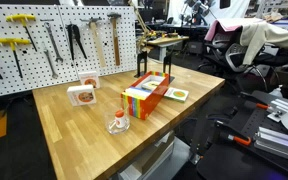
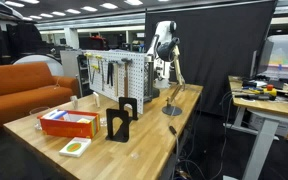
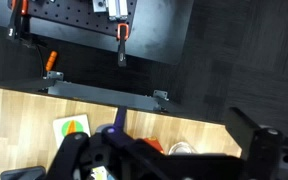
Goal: Remove the book that's slightly open and put it on the black thing nearest to the box
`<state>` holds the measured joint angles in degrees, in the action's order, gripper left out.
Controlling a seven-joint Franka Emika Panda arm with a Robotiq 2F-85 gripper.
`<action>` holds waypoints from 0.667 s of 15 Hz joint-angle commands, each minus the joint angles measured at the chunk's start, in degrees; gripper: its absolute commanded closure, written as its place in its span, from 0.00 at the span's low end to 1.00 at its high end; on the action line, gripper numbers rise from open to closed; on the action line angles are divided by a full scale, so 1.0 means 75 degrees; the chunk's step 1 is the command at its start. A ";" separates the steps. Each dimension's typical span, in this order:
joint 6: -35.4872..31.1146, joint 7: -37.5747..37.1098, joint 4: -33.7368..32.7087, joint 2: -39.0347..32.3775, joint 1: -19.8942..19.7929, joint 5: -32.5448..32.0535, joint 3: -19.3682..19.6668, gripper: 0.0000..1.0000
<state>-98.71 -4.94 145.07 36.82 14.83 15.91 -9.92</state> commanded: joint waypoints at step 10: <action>-0.1784 -0.0296 -0.1299 -0.2194 -0.0144 -0.1043 -0.0947 0.00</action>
<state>-110.35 -5.04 140.50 27.13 14.77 12.37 -14.74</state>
